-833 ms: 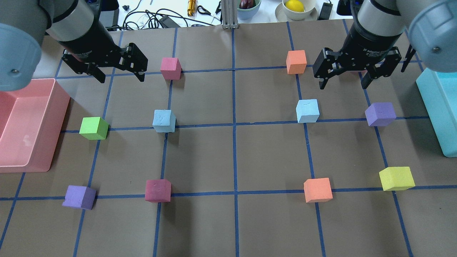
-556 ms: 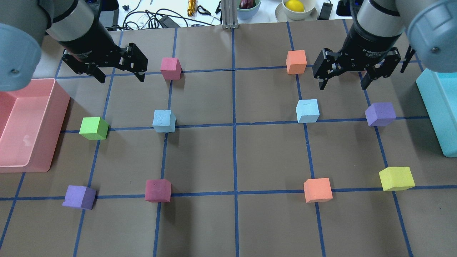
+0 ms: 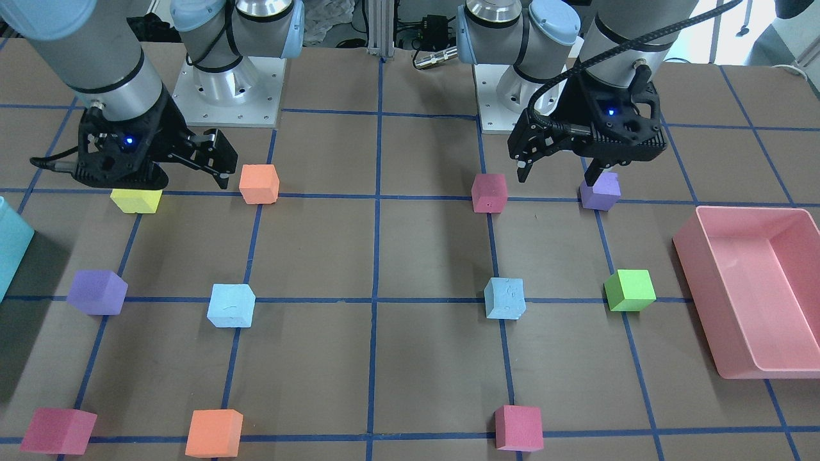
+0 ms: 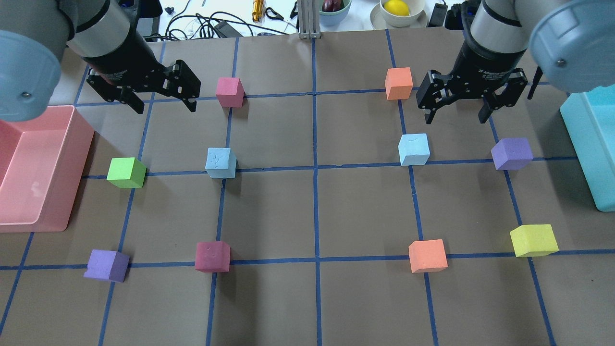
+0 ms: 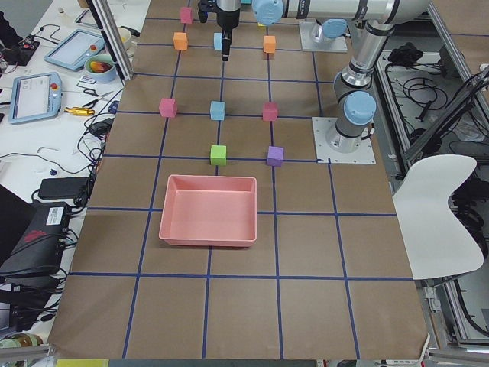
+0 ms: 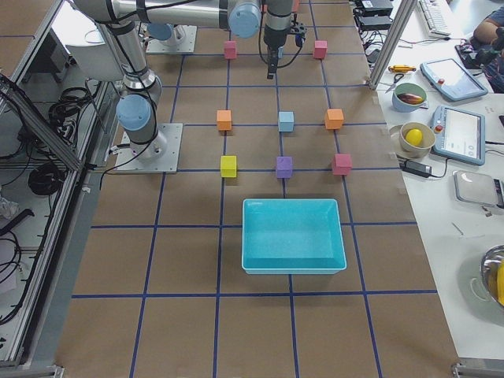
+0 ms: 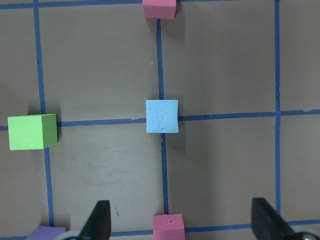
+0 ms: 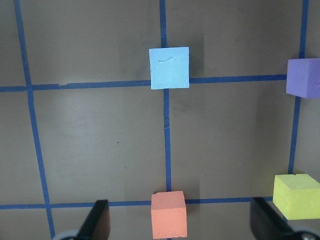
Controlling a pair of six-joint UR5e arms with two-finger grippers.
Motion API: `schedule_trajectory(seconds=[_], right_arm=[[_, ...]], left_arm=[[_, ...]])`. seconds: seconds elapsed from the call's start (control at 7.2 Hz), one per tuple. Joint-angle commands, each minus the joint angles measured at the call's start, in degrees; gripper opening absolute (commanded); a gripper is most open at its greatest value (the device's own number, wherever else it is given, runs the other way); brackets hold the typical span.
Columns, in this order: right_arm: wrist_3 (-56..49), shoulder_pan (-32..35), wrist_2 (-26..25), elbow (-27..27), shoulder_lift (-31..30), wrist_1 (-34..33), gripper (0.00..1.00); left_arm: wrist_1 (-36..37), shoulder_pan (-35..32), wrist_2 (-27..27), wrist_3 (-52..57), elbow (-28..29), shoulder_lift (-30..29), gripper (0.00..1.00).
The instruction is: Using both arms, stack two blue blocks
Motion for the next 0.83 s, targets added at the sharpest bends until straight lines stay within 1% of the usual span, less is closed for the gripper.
schedule_trajectory(seconds=[0.0,0.14,0.42,0.56,0.69], right_arm=[[-0.17,-0.09,0.27,0.47,7.39,-8.72,1.0],[-0.26,-0.09,0.35,0.47,10.37,-12.44,1.0],[-0.17,-0.09,0.44,0.47,17.05,-19.03,1.0],[-0.17,-0.09,0.44,0.47,19.61,-20.89,1.0],[-0.26,-0.09,0.27,0.55,22.24,-22.65,1.0]], left_arm=[[-0.02,0.0,0.0,0.1,-0.02,-0.86,1.0],[0.94,0.09,-0.35,-0.16,-1.5,-2.09,1.0],[15.63,0.09,-0.27,0.1,-7.81,-7.61,1.0],[18.32,0.09,-0.18,0.01,-9.58,-10.16,1.0],[19.22,0.09,-0.18,0.01,-9.77,-13.14,1.0]])
